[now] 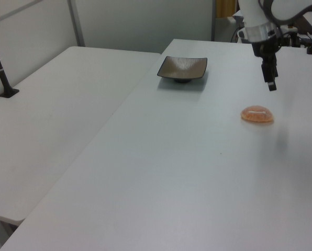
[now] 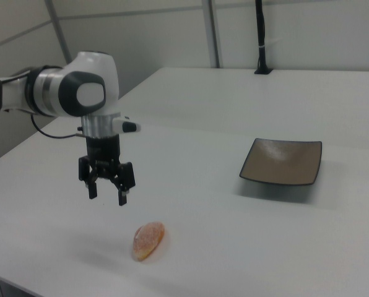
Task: Bread is placed on a ceramic plate
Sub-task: 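Close the gripper around the bread roll and grasp it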
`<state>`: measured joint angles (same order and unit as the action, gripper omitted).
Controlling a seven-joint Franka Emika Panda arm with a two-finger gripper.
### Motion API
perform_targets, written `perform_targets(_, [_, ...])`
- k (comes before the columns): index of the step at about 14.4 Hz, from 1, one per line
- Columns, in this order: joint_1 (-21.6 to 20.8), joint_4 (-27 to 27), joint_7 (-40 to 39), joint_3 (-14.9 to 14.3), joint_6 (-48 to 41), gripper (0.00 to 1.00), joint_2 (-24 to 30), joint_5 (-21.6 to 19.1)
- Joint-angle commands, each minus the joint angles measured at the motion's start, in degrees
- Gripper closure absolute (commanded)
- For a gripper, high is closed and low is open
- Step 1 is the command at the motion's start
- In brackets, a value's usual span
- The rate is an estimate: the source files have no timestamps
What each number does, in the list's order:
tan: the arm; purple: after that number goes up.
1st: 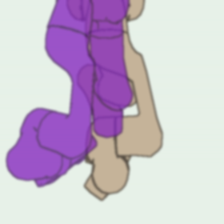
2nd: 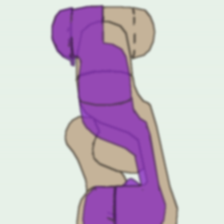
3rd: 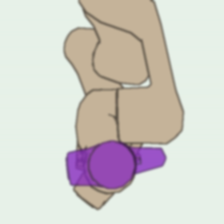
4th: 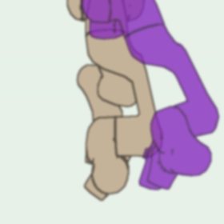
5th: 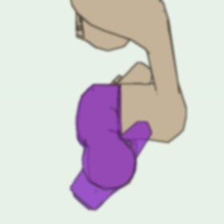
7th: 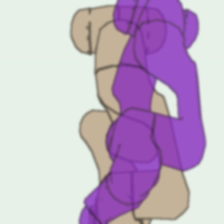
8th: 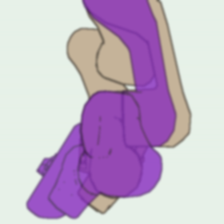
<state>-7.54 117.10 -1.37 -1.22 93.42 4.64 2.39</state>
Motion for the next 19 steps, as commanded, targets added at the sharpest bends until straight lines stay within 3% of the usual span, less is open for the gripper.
perform_targets(1, [0.51,8.04,-0.48,0.25,9.65,0.0,0.81,1.82])
perform_targets(7, [3.05,13.06,-0.39,0.25,26.96,0.0,-2.7,6.84])
perform_targets(15, [4.46,16.31,-0.48,0.34,36.21,0.0,-6.92,9.12])
perform_targets(19, [5.16,16.49,-0.91,0.77,36.49,0.0,-7.72,10.7])
